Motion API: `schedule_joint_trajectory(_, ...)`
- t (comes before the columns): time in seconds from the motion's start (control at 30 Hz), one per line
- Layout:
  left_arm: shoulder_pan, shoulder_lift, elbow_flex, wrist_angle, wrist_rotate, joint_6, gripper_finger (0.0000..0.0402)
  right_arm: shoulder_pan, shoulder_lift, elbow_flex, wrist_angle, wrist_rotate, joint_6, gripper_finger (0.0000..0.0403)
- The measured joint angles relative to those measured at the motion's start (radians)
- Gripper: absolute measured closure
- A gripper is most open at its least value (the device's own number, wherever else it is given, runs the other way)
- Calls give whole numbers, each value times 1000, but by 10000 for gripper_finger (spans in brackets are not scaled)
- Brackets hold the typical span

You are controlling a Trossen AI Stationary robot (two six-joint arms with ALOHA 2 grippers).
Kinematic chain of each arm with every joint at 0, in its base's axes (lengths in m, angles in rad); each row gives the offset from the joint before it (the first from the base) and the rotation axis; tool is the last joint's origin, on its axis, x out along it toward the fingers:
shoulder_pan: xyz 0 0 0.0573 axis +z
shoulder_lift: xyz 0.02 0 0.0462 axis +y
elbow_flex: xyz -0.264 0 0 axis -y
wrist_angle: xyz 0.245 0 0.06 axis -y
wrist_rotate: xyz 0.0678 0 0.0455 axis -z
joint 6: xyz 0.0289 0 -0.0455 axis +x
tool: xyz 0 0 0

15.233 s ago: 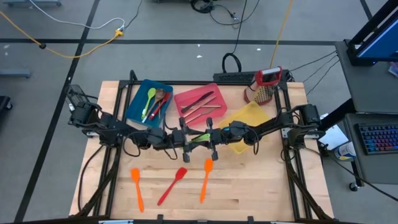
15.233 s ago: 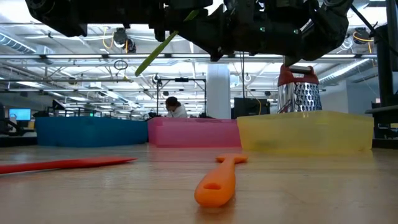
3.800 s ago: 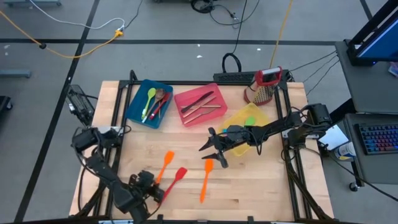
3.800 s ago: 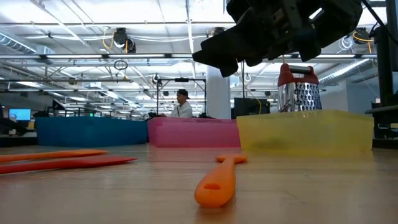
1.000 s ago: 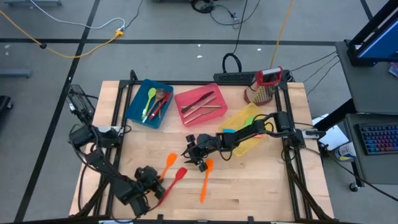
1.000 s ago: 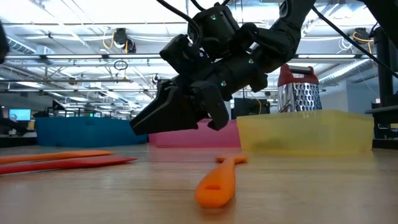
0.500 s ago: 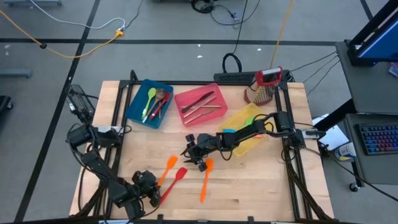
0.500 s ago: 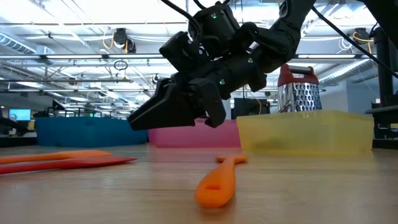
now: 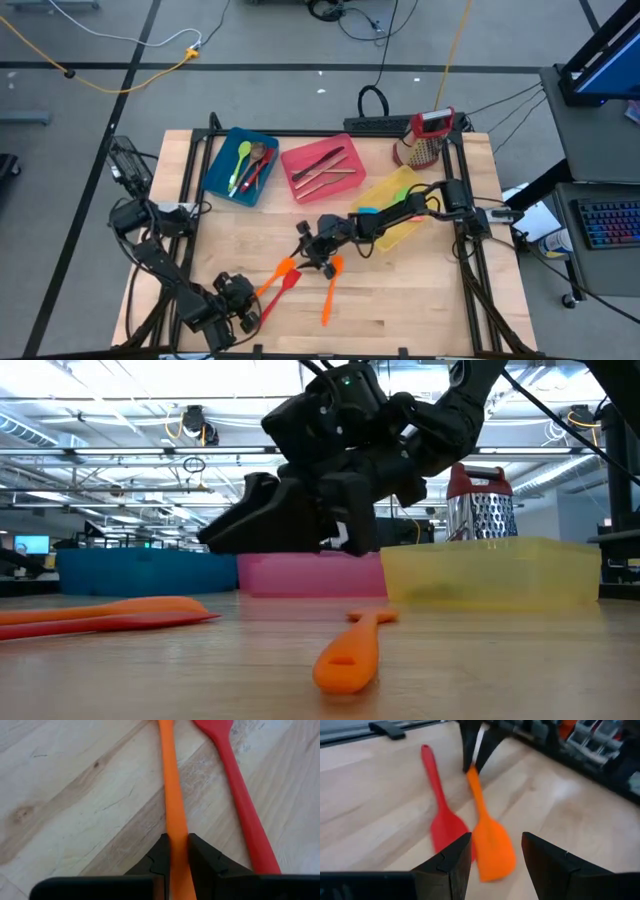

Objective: Pick & Place Kitchen Items
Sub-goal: Put the left orange spatula into the yellow bin

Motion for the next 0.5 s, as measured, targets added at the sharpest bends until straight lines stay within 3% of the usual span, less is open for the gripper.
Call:
schedule_joint_trajectory(0.13,9,-1,1,-5,-5,15,355,0,0,0,-52,-1,6,236)
schedule_joint_trajectory(0.27,13,3,1,-7,-93,66,356,-1,0,0,-48,6,70,236)
schedule_joint_trajectory(0.5,54,4,0,-14,-126,162,356,-18,0,0,-49,7,347,236)
